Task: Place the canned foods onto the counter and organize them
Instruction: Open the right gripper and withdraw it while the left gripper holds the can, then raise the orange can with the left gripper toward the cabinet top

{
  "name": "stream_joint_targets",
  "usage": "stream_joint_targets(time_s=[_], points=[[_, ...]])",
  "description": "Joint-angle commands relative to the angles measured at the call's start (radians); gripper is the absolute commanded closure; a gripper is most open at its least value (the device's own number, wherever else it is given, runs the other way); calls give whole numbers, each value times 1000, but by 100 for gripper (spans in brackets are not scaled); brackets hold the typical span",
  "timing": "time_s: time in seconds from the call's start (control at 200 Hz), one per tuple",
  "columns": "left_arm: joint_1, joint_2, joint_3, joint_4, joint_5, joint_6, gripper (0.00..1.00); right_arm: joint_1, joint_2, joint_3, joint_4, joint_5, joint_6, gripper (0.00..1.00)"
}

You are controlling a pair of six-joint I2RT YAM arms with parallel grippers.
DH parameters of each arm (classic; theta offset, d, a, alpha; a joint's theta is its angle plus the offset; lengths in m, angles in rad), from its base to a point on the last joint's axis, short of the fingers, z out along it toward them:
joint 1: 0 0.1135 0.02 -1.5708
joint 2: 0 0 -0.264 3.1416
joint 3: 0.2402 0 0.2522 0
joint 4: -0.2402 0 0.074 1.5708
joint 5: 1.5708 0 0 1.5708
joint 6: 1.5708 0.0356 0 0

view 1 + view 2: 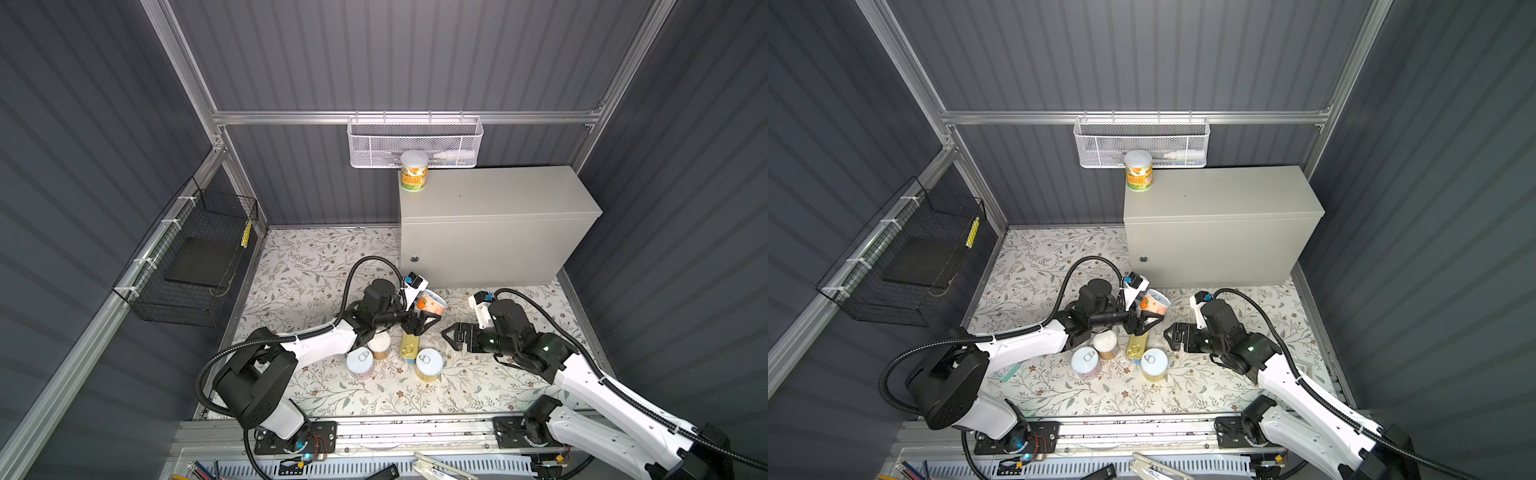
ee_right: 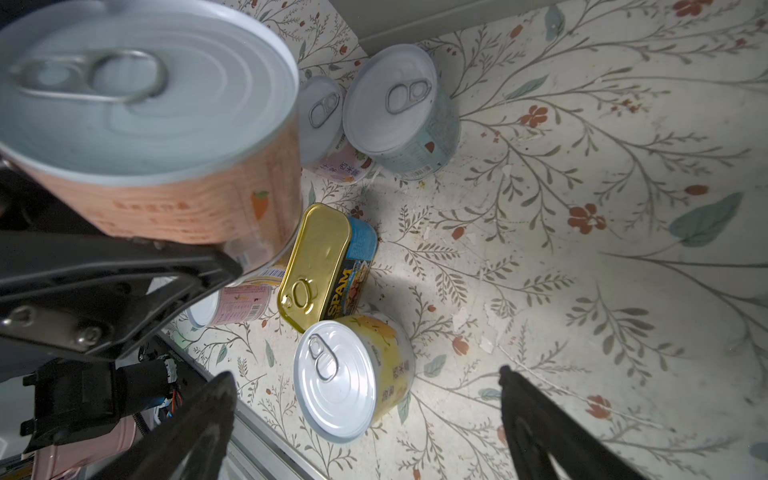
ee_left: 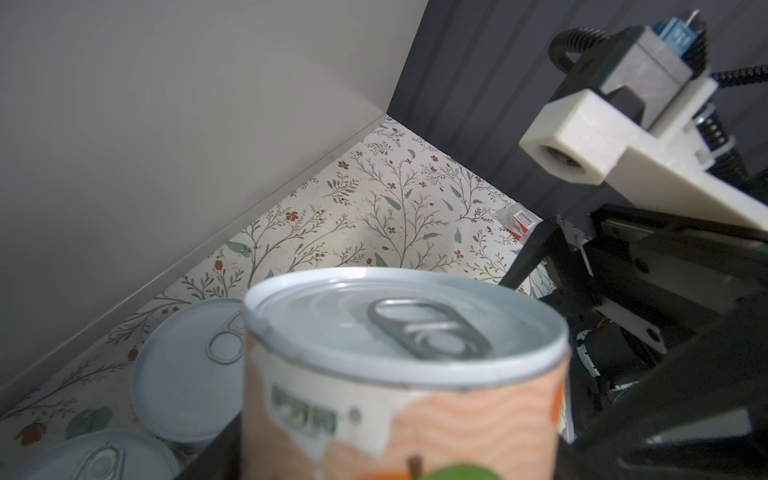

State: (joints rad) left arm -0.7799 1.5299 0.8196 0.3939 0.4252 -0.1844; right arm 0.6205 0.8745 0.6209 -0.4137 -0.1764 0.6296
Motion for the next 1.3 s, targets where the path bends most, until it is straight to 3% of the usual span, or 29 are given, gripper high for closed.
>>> stream_joint_targets(time_s=[0.0, 0.48, 0.505, 0.805, 1.296], points=[[4, -70, 67, 7, -27, 10, 38, 1, -29, 13, -26, 52, -29, 1], [3, -179, 189, -78, -88, -51, 36, 1, -189, -128, 75, 82, -5, 1], [4, -184, 196, -82, -129, -55, 36, 1, -192, -130, 74, 84, -5, 1], [4, -184, 291, -31, -172, -127, 35, 1, -215, -177, 136, 73, 5, 1], [4, -74, 633, -179, -199, 1, 34, 2, -287, -208, 133, 97, 0, 1]])
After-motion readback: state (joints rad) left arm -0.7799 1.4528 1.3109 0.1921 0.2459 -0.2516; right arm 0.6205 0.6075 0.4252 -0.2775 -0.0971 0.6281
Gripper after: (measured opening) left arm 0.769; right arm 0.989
